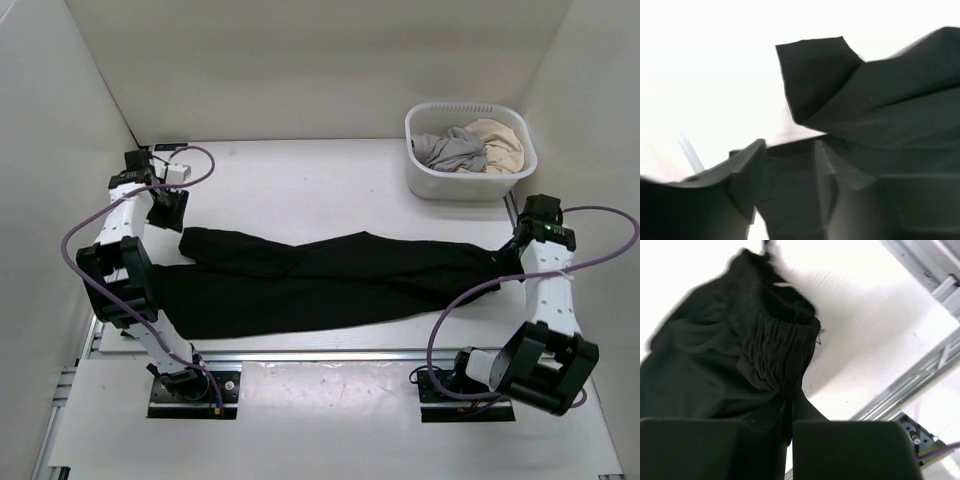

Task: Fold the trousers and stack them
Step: Flatten the trousers out

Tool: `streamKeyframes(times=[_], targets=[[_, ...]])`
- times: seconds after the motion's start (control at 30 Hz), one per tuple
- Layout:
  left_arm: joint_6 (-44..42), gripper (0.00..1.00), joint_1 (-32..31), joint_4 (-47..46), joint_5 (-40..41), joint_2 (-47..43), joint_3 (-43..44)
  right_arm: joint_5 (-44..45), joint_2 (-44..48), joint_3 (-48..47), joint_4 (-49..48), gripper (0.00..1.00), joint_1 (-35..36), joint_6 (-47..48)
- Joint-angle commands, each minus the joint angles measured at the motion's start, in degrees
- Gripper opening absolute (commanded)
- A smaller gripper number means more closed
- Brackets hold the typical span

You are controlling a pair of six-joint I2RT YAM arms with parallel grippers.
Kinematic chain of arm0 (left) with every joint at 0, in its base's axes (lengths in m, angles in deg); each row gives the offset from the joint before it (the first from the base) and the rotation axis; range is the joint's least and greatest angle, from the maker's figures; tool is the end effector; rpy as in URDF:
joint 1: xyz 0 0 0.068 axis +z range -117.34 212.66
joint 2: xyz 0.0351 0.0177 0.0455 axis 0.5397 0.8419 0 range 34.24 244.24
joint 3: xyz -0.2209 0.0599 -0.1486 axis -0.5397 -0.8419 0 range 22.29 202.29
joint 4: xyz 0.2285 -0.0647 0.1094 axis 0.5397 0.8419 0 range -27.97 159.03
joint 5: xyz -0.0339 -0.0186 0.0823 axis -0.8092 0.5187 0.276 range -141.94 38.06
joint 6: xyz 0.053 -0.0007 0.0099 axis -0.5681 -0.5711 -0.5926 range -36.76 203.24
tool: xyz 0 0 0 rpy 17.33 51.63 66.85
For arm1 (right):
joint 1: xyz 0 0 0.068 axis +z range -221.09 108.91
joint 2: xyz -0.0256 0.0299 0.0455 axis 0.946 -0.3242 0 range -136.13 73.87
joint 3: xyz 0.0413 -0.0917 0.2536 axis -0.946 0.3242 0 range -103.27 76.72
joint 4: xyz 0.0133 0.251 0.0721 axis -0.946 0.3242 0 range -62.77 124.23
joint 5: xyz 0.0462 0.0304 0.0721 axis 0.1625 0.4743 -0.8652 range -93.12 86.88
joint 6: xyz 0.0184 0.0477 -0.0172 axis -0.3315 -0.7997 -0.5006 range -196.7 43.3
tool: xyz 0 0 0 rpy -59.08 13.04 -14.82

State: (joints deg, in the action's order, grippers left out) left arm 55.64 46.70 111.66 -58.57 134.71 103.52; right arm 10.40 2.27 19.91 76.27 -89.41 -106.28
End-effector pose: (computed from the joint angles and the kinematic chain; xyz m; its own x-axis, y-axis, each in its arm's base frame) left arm 0.3487 0.0829 0.2471 -0.8949 0.2505 -0.3694 0.2414 0.9678 0.0715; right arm 0.2222 -0.0823 0.2619 -0.5416 0.6851 -0.4872 0.7716 0.6351 0.0354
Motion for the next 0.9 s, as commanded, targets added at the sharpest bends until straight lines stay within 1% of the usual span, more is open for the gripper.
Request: streamKeyframes(times=[0.0,0.07,0.1,0.17,0.2,0.27,0.37,0.43,0.5,0.53,0.57,0.6,0.67,0.7,0.73,0.8,0.87], targets=[[-1.0,0.6,-1.6,2.4,2.4,1.7,0.1,1.4,3.7,-4.0,6.9,0.0,-0.2,0.1],[0.3,0.8,-0.9,3.9,3.3,4.1,-0.5,-0.2,3.7,-4.0,8.3,0.0,-0.2,0.1],[0.9,0.83,-0.9,4.4,1.5,6.6,-0.5,-0.2,3.7,-4.0,8.9,0.0,-0.2,0.1],[3.4,0.85,0.4,4.4,-3.4,8.3,1.0,-0.7,4.4,-3.3,8.9,0.0,-0.2,0.1],[4.5,0.88,1.2,2.9,-4.6,10.4,1.8,-1.3,5.1,-1.8,7.7,0.0,-0.2,-0.4],[7.7,0.98,1.2,1.8,-6.1,12.7,5.2,-2.4,5.9,-0.7,7.0,0.0,-0.2,-0.4],[8.3,0.98,1.2,1.8,-8.0,16.4,8.2,-2.4,6.4,-0.1,7.0,0.0,-0.2,-0.4],[8.3,0.93,-0.2,1.8,-5.9,18.2,8.2,-2.4,7.0,-0.1,7.0,0.0,-0.2,-0.4],[8.3,0.75,-0.2,4.8,-6.5,18.7,6.9,-1.9,7.6,-0.1,7.6,0.0,-0.2,-0.4],[7.7,0.64,-0.2,5.6,-7.0,18.7,6.2,-1.1,7.6,-0.8,7.6,0.0,-0.2,-0.4],[7.1,0.5,-0.2,6.3,-7.7,17.8,5.4,-1.1,7.6,-0.8,7.6,0.0,-0.2,-0.9],[7.1,0.14,-0.2,6.3,-7.7,17.1,4.7,-1.1,7.6,-1.5,7.6,0.0,-0.2,-0.9],[6.6,0.14,-0.2,6.9,-9.5,14.9,4.1,-1.1,7.6,-2.1,7.6,0.0,-0.2,-0.9],[6.6,0.14,-0.2,6.9,-11.1,13.3,5.5,-1.1,6.9,-2.6,7.6,0.0,-0.2,-0.4],[6.6,0.14,-0.2,6.9,-11.1,13.3,6.1,-1.1,6.9,-2.6,7.6,0.0,-0.2,-0.4],[6.6,0.14,-0.2,6.9,-11.1,10.4,6.7,-0.6,6.4,-3.1,8.1,0.0,-0.2,0.2],[6.6,0.14,0.4,4.3,-10.5,7.7,6.7,-0.6,6.9,-3.1,8.1,0.0,-0.2,0.2]])
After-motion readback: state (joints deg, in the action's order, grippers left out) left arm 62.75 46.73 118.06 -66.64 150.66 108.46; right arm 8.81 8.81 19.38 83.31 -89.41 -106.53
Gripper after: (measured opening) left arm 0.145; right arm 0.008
